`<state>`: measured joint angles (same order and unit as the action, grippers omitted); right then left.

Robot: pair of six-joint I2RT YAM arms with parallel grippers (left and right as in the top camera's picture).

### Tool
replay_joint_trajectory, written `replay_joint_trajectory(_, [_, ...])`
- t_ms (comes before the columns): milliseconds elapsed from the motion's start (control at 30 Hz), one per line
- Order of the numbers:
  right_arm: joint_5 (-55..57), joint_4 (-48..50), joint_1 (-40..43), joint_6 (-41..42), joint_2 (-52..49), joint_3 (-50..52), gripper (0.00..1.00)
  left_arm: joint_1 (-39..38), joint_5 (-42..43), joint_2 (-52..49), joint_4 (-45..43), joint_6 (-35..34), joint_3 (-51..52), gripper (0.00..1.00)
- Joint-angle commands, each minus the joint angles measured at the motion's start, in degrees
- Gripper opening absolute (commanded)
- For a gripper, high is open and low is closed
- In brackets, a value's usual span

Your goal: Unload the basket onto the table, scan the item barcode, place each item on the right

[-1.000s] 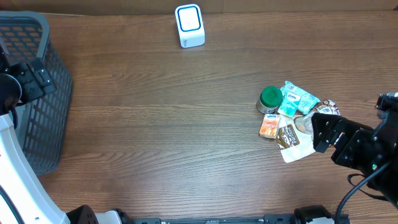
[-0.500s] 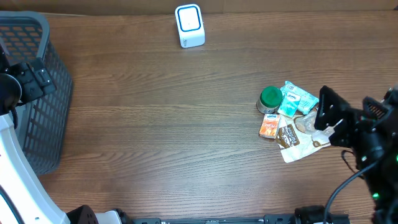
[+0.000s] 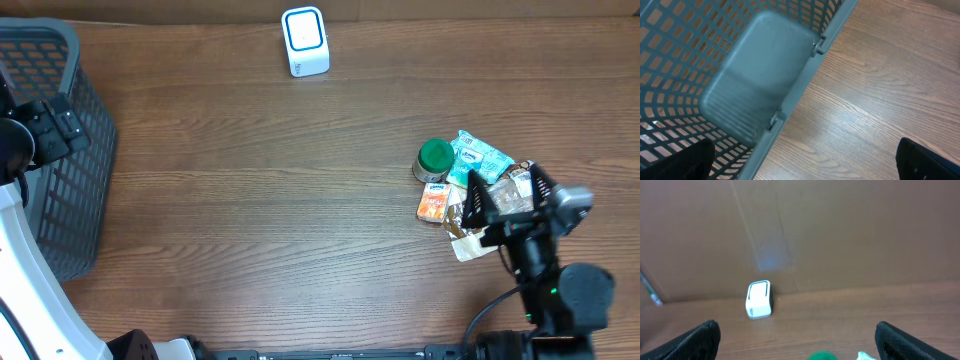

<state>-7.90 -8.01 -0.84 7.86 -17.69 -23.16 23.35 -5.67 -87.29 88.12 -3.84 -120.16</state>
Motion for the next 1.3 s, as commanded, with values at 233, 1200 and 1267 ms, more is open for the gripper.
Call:
replay_joint_trajectory(233, [-3.9,8.2,0.3,-0.6,10.8,16.4,1.00,0.2,-0.3,-0.1,-0.1,1.1,-0.7,0.99])
replay_joint_trajectory(1200, [-2.1,4.3,0.2,-0.6,17.6,22.7,1.00,0.2,-0.3,-0.1,-0.1,1.1,-0.8,1.00])
replay_joint_trajectory(1267, [-2.1,4.3,0.2,-0.6,17.6,22.7,1.00,0.2,-0.3,-0.1,-0.1,1.1,-0.7,1.00])
